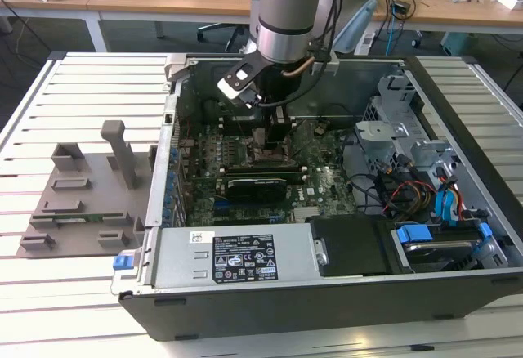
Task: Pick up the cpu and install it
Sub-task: 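Place the cpu into insertion slot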
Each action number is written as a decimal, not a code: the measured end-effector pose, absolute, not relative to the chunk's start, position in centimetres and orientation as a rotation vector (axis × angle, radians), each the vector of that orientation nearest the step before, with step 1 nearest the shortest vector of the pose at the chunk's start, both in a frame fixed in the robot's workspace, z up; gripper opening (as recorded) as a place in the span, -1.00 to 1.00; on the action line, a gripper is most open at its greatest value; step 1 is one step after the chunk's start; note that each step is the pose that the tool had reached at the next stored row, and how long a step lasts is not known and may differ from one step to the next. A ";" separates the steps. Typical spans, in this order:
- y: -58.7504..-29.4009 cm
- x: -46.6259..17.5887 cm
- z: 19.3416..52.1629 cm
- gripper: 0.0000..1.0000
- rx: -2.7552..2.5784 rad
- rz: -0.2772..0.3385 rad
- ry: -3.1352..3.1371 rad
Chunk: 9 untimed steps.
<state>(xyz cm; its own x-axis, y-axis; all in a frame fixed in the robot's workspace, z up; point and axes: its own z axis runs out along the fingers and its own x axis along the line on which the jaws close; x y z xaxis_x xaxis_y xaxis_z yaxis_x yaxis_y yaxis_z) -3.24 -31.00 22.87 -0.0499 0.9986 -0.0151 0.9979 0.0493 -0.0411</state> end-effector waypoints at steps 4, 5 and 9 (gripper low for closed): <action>-31.0 -3.2 22.8 0.09 -2.153 0.062 -2.263; -31.0 -3.2 22.7 0.09 -2.153 0.062 -2.263; -31.0 -3.2 22.2 0.09 -2.153 0.062 -2.263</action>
